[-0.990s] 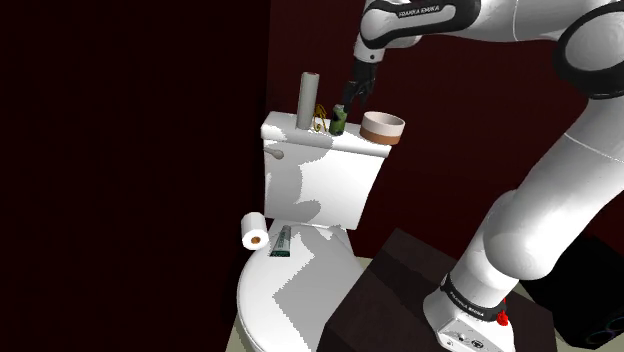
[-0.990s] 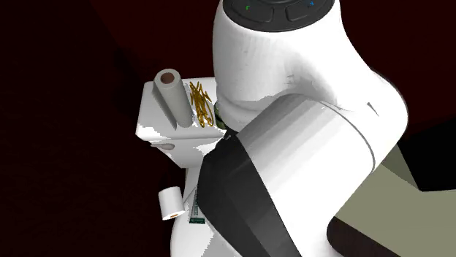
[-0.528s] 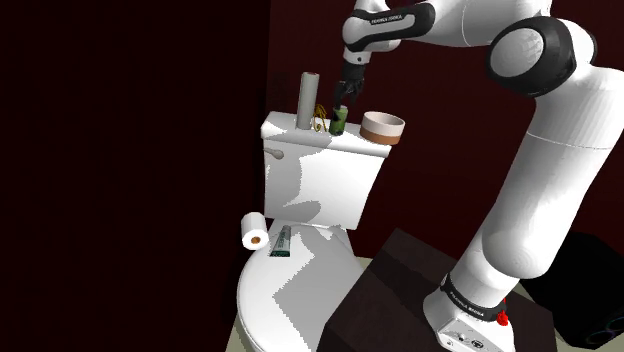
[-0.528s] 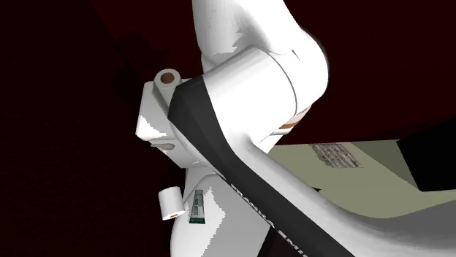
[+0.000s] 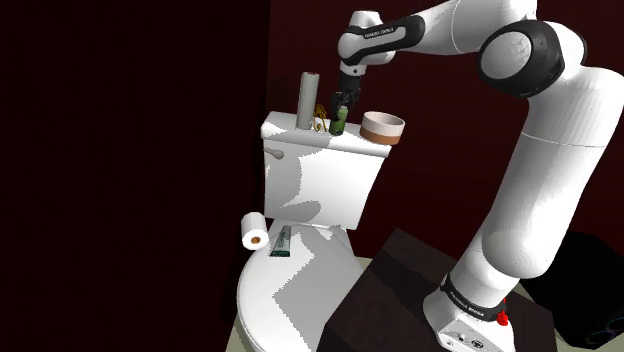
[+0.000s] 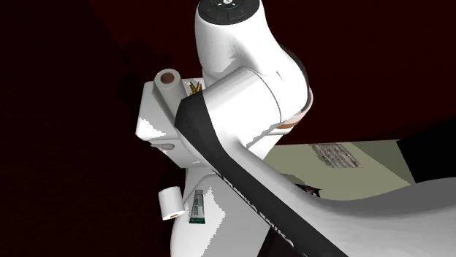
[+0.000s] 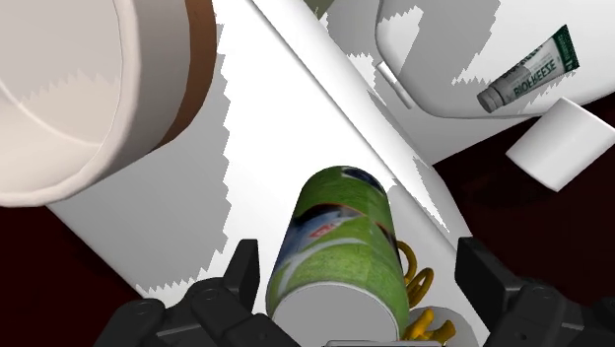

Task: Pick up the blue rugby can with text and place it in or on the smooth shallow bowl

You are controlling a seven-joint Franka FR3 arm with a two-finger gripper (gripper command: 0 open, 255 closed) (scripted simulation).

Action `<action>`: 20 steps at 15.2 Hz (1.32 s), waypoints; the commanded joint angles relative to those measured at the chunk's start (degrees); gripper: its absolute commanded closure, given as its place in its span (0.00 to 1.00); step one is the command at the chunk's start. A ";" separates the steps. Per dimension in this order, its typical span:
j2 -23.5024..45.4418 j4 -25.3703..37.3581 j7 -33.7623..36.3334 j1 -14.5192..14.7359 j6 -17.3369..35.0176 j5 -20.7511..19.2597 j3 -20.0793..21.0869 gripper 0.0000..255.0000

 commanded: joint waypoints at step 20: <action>-0.19 2.61 -0.14 -0.02 -2.76 -0.01 -0.03 1.00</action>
